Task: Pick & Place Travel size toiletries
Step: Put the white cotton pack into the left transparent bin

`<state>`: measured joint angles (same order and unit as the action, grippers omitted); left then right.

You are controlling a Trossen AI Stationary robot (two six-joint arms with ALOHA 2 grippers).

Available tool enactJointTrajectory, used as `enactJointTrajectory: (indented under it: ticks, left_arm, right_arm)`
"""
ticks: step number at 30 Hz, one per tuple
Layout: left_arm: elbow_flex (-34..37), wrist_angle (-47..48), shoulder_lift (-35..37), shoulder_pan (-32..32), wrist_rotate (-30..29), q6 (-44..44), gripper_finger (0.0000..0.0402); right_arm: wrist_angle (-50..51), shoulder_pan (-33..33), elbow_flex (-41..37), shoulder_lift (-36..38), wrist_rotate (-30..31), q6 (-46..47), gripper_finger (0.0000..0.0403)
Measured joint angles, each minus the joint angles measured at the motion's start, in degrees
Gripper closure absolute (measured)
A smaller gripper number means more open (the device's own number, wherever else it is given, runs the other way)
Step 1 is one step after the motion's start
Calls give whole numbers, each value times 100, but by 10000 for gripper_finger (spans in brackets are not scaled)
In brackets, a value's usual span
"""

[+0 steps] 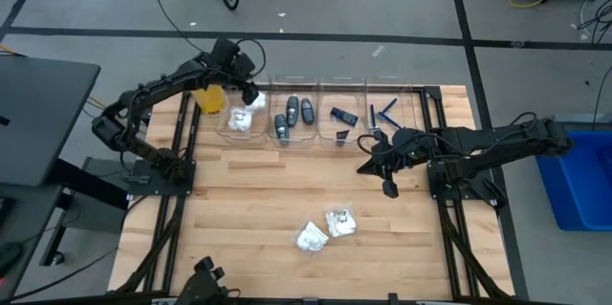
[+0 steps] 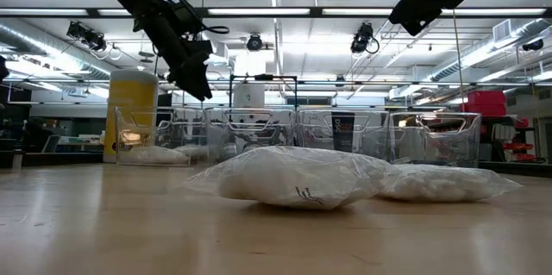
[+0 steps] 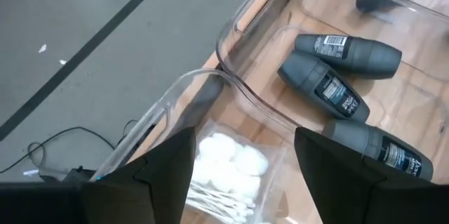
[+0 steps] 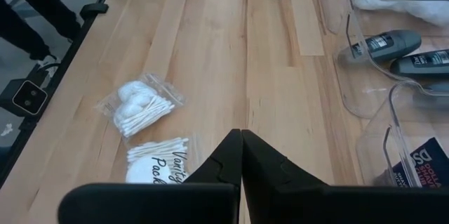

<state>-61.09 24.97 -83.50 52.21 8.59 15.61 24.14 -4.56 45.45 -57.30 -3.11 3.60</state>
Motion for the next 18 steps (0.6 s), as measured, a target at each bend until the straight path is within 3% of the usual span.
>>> enactJointTrajectory:
  ticks: [10,18]
  left_arm:
    - [-51,20,2,0,11,-32,154]
    - [-52,9,2,-259,706,-281,225]
  right_arm:
    - [0,1,0,0,0,0,394]
    - [0,1,0,0,0,-1,394]
